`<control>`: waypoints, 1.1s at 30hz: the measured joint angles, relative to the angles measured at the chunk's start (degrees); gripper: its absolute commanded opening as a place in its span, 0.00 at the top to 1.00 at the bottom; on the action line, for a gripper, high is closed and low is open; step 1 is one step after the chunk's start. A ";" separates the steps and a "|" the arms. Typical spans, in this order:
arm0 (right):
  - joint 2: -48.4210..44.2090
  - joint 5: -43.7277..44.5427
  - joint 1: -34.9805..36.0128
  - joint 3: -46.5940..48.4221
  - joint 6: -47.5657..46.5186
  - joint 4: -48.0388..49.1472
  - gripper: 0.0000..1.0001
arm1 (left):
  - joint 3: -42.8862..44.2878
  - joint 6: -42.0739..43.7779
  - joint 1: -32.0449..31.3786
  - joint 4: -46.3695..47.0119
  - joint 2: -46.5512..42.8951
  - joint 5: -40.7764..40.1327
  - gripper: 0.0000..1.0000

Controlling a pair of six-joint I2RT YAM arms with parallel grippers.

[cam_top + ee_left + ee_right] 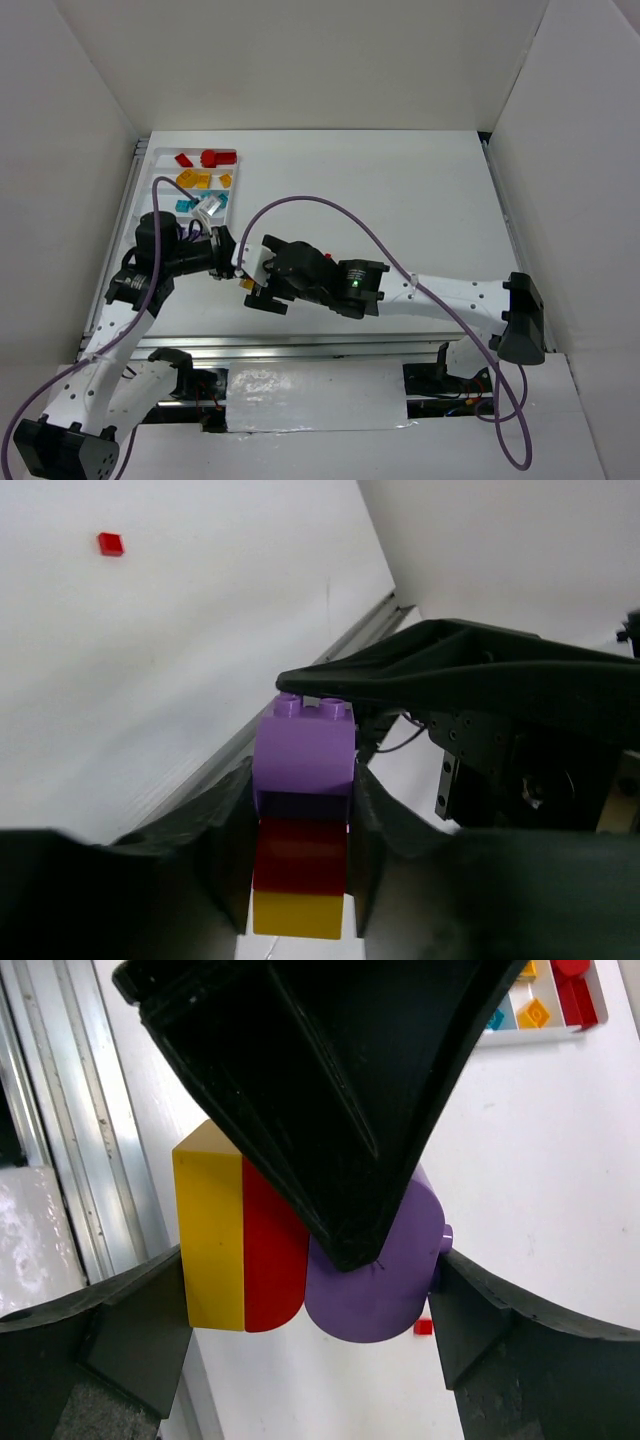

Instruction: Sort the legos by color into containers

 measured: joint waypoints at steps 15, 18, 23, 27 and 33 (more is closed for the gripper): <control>-1.92 2.14 -2.23 -3.45 4.81 6.69 0.00 | 0.31 -1.46 -2.19 5.20 0.04 -5.51 1.00; -7.17 -2.49 -6.19 -8.15 9.35 8.83 0.00 | 1.75 -1.79 -2.21 5.92 -0.07 -8.85 1.00; -20.37 -15.82 -16.20 -17.77 16.81 12.50 0.00 | 5.09 -1.79 -2.21 7.63 -0.04 -12.46 1.00; -29.57 -23.21 -21.97 -23.52 22.03 16.02 0.00 | 6.34 -2.25 -2.21 10.67 0.37 -13.42 1.00; -35.69 -26.14 -27.45 -31.36 37.20 26.95 0.09 | 2.91 -8.79 -2.21 23.96 -0.44 -11.10 1.00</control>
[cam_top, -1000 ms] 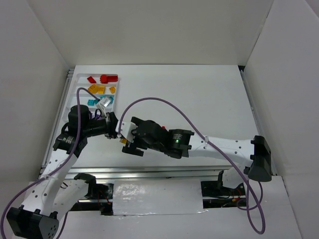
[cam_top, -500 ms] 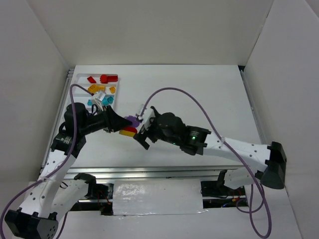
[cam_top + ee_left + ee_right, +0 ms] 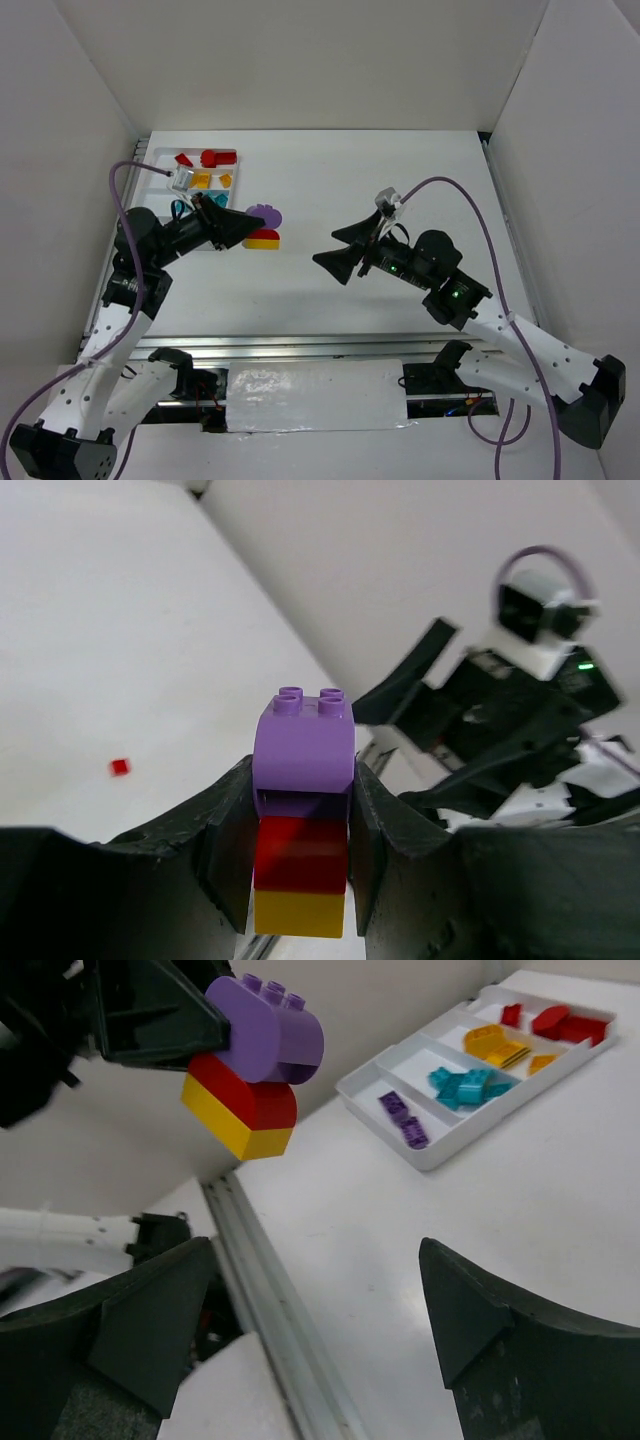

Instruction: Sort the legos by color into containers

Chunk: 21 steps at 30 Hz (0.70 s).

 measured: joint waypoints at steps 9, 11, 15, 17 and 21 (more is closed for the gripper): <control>8.96 -12.48 -0.83 -3.43 22.32 22.47 0.22 | -8.46 -14.12 -0.17 26.93 -1.68 7.69 1.00; 11.47 -14.47 -0.83 -2.03 24.76 26.21 0.24 | -9.42 -15.98 -0.31 31.10 -1.77 8.61 1.00; 16.09 -17.11 -0.83 0.39 28.94 33.53 0.31 | -11.87 -19.43 -0.61 37.07 -2.34 9.73 1.00; 17.84 -17.79 -0.83 0.94 30.64 36.17 0.32 | -12.04 -20.48 -0.68 38.80 -2.34 9.92 1.00; 21.09 -18.60 -0.61 2.10 33.09 39.39 0.37 | -12.04 -21.64 -0.92 40.98 -2.38 10.10 1.00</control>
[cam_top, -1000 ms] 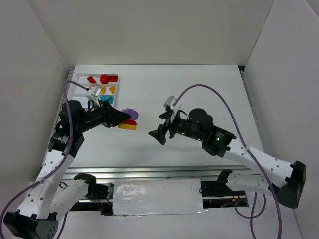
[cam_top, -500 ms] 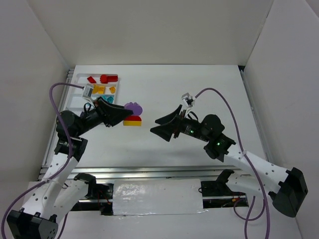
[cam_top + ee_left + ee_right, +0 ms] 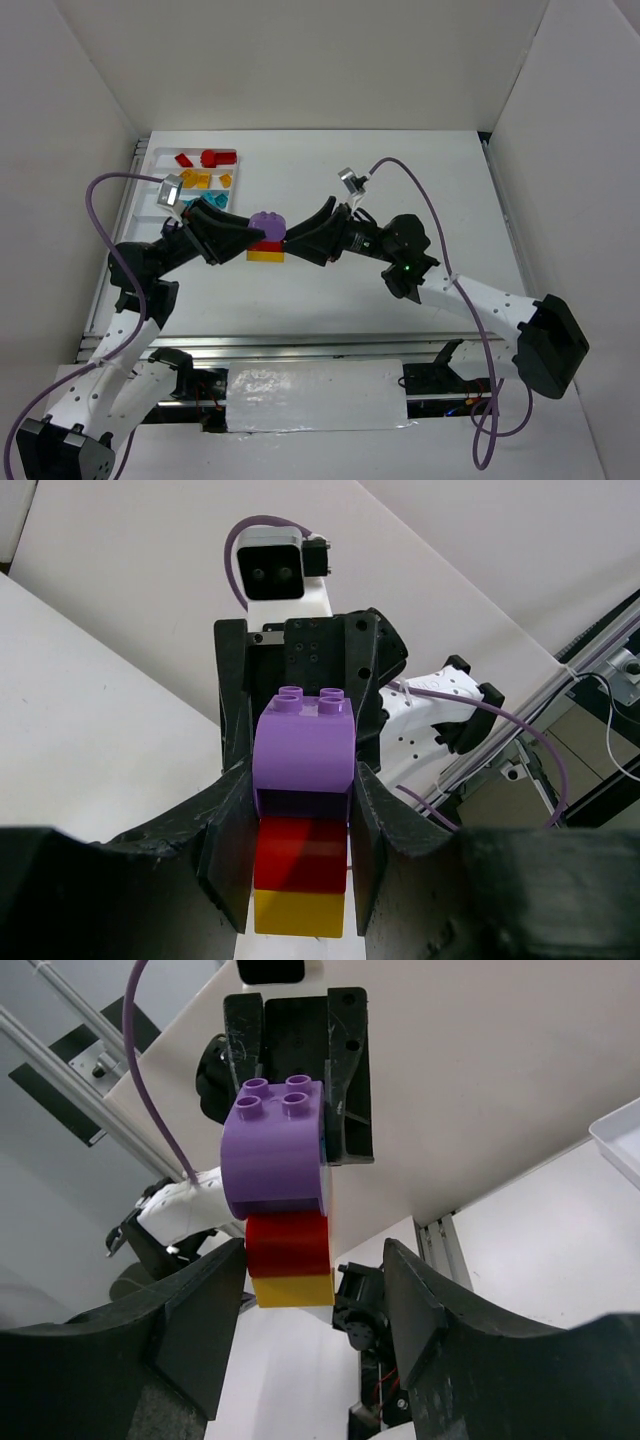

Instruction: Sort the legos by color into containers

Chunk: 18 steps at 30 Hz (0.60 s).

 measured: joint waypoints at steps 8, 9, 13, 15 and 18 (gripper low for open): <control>2.64 -1.60 2.58 3.37 0.15 0.92 0.40 | 0.00 0.72 -0.09 -1.44 -0.17 -0.70 1.00; 2.67 -1.62 2.60 3.54 0.04 0.61 0.42 | 0.04 0.85 -0.13 -1.53 -0.22 -0.83 1.00; 3.39 -1.64 2.69 3.98 -0.28 0.39 0.44 | 0.04 1.70 -0.22 -2.01 -0.44 -1.09 1.00; 3.80 -1.64 2.71 4.09 -0.37 0.35 0.44 | 0.04 1.70 -0.22 -2.29 -0.39 -1.14 1.00; 4.59 -1.62 2.99 4.15 -0.44 0.46 0.44 | 0.07 1.73 -0.22 -2.95 -0.24 -1.16 1.00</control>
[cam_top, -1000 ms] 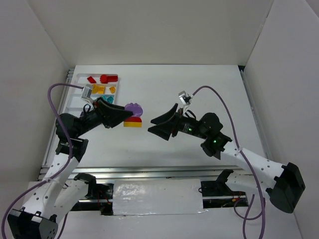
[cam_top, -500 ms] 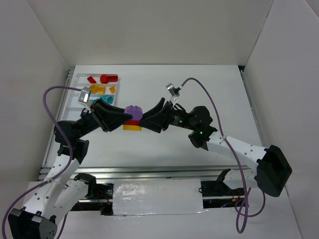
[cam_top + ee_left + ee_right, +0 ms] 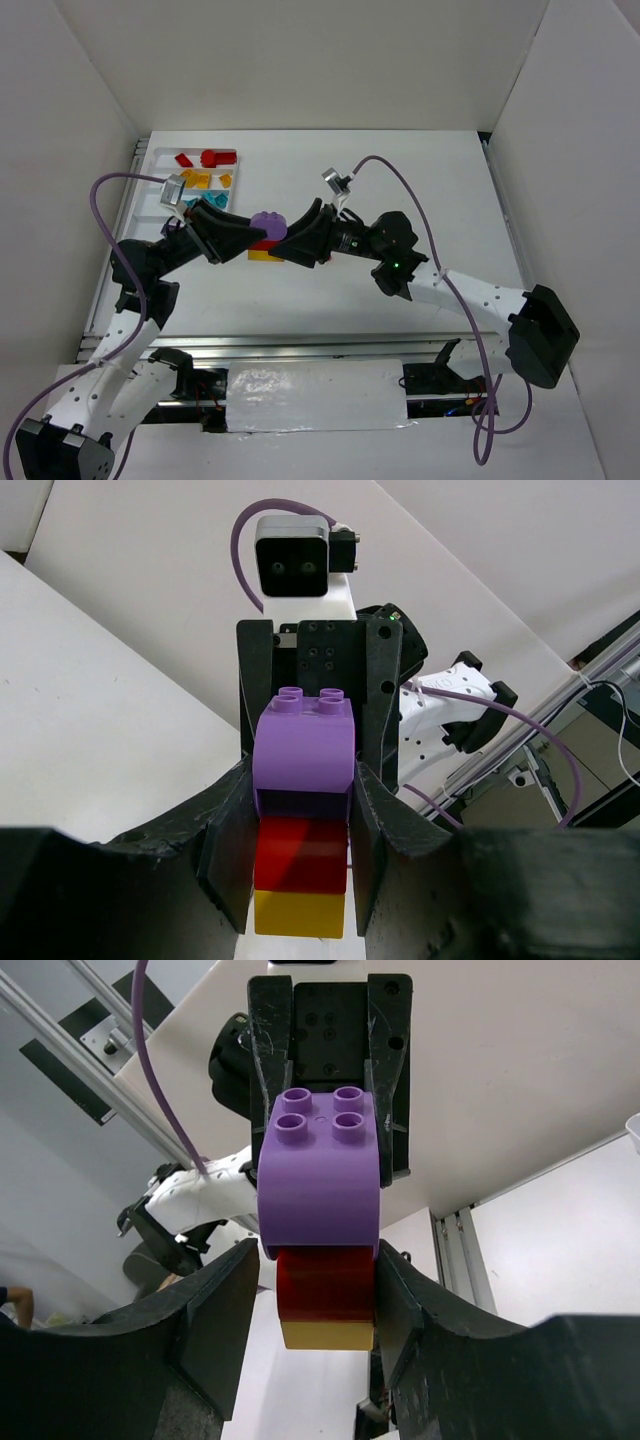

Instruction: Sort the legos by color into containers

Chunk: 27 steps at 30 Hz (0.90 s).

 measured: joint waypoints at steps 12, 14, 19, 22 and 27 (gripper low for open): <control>2.78 -0.59 1.07 1.68 -0.90 -0.74 0.60 | 0.04 -0.04 -0.04 -0.24 0.76 -0.39 1.00; 2.97 -0.66 1.07 1.81 -1.36 -0.66 0.85 | 0.13 0.00 -0.09 -0.44 0.68 -0.48 1.00; 3.56 -0.76 1.05 2.14 -1.33 -0.24 1.00 | 0.22 -0.04 -0.07 -0.42 0.74 -0.76 1.00; 3.82 -1.20 0.98 2.14 -3.41 0.04 1.00 | 1.73 1.51 -0.07 -4.52 0.68 -1.22 1.00; 5.57 -7.52 0.79 1.55 -9.03 0.07 1.00 | 10.51 6.40 1.33 -15.69 3.21 -6.32 1.00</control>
